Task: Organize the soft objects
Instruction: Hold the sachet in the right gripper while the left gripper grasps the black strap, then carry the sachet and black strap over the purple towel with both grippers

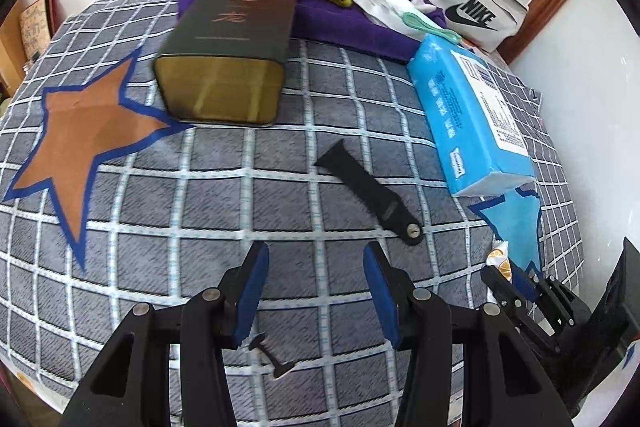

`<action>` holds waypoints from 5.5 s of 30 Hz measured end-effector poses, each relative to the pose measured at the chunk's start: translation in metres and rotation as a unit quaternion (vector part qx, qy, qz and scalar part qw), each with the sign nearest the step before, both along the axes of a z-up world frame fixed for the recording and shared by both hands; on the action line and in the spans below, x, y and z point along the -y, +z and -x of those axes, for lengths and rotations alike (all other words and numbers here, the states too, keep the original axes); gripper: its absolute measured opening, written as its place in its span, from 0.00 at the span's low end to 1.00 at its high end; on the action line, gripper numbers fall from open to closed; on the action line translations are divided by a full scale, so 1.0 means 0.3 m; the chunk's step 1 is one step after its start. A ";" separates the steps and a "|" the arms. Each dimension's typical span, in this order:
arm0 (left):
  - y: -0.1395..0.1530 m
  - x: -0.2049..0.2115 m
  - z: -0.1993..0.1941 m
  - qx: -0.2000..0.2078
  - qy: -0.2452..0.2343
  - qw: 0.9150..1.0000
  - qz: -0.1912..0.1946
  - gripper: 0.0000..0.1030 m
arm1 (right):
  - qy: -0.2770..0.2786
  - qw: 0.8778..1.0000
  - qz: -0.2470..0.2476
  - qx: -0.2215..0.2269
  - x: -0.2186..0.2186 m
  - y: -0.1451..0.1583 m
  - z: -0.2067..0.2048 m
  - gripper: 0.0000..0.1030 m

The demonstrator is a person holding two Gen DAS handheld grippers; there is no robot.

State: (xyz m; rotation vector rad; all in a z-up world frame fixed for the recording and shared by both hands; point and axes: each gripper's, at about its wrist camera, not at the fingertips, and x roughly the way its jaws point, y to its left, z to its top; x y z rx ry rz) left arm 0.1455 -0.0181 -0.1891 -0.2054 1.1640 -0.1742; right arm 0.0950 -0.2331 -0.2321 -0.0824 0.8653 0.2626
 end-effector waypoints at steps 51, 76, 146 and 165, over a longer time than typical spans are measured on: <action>-0.045 0.123 -0.105 0.051 -0.003 0.994 -0.098 0.20 | -0.012 0.998 -0.062 0.003 0.102 -0.016 -0.033 0.12; 0.066 0.081 -0.033 0.102 -0.022 0.992 -0.071 0.19 | -0.025 0.999 -0.039 0.015 0.068 0.101 -0.012 0.11; 0.488 -0.116 -0.312 0.201 0.027 0.979 -0.024 0.19 | -0.044 0.992 -0.039 0.115 -0.024 0.518 -0.408 0.11; 0.458 -0.130 -0.477 0.187 0.030 0.982 -0.022 0.19 | -0.039 0.993 -0.038 0.104 -0.023 0.502 -0.622 0.11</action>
